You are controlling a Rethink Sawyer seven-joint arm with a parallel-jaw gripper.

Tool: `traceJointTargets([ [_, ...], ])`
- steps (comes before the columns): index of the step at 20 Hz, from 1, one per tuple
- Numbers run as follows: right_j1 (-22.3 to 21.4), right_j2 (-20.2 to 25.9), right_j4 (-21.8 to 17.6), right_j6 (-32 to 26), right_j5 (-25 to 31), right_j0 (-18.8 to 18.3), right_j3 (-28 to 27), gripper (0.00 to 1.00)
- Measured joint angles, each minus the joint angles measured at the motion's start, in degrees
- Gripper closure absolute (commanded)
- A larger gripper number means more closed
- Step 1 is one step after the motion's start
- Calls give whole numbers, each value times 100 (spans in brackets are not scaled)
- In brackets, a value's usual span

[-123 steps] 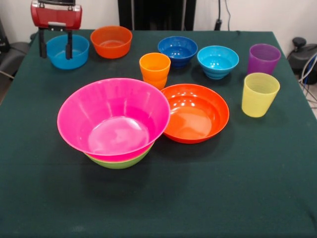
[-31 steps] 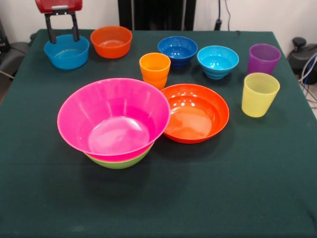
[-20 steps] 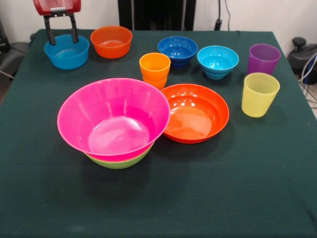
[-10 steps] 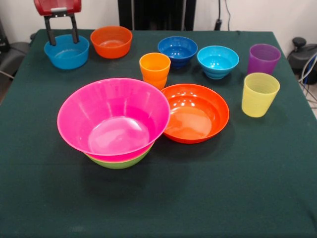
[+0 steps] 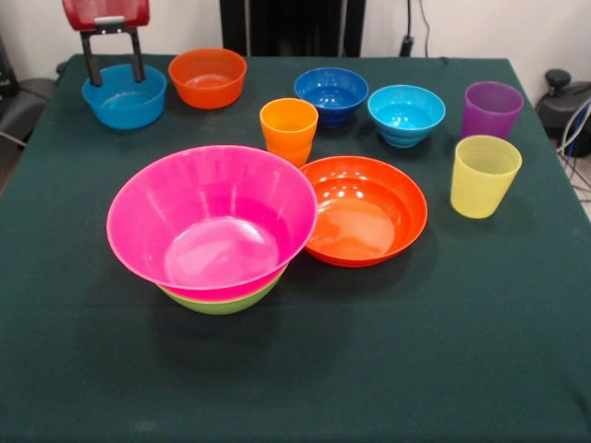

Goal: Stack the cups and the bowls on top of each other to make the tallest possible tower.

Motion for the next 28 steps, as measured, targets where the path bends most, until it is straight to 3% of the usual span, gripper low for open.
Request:
traceJointTargets([
  [15, -9, -79, -636, 0, 1, 205, -246, 0],
  [28, 274, -83, -826, 0, 81, 553, -531, 0],
])
